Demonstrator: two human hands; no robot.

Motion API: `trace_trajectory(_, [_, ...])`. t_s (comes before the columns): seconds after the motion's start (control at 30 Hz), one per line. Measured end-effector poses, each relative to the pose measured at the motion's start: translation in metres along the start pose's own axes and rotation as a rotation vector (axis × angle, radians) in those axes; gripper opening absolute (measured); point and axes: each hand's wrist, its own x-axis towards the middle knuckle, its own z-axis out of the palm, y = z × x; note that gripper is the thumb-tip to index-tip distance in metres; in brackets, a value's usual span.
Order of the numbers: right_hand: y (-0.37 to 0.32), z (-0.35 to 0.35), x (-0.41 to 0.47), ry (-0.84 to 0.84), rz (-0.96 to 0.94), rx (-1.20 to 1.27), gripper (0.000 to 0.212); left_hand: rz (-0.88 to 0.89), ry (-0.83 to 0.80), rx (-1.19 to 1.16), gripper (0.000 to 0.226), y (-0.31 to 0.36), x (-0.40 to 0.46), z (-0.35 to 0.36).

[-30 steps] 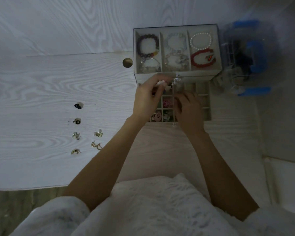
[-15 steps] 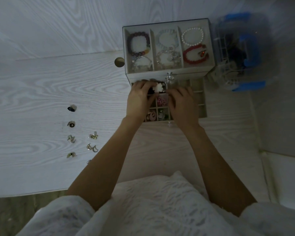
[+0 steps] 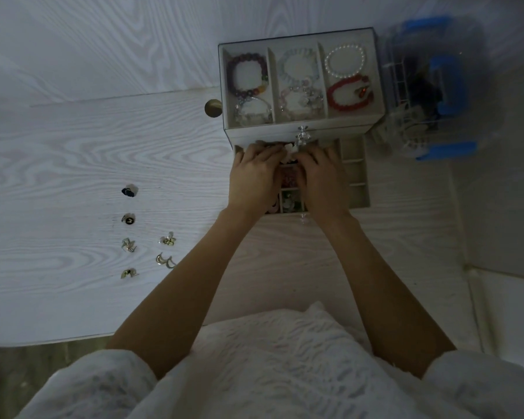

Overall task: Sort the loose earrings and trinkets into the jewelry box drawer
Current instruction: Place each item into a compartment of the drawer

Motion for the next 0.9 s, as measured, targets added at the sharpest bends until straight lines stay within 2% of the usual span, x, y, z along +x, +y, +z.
trace_trajectory(0.1, [-0.004,0.002,0.005,-0.038,0.096,0.058,0.024,-0.078,0.052,-0.137,0.035,0.0,-0.002,-0.005])
trace_trajectory(0.17, [-0.006,0.004,0.007,-0.044,0.108,0.045,0.024,-0.088,0.071,-0.1,0.033,0.0,-0.003,-0.008])
trace_trajectory(0.37, [-0.006,0.005,0.003,0.047,0.073,-0.003,0.021,0.028,0.074,0.013,0.03,-0.001,-0.003,-0.005])
trace_trajectory(0.47, [-0.009,0.005,0.005,0.071,0.082,-0.028,0.019,0.063,0.047,-0.019,0.031,-0.001,-0.004,-0.004])
trace_trajectory(0.6, [-0.011,0.011,0.008,0.054,0.105,-0.052,0.018,-0.068,0.101,-0.142,0.028,-0.001,-0.005,-0.011])
trace_trajectory(0.7, [-0.014,0.011,0.012,0.069,0.146,-0.083,0.018,-0.167,0.121,-0.045,0.02,-0.005,-0.004,-0.015])
trace_trajectory(0.8, [-0.017,0.012,0.014,0.068,0.194,-0.059,0.015,-0.155,0.091,0.009,0.016,-0.006,-0.001,-0.011])
trace_trajectory(0.9, [-0.015,0.015,0.011,0.083,0.238,-0.033,0.011,-0.148,0.069,0.021,0.022,-0.004,0.001,-0.006])
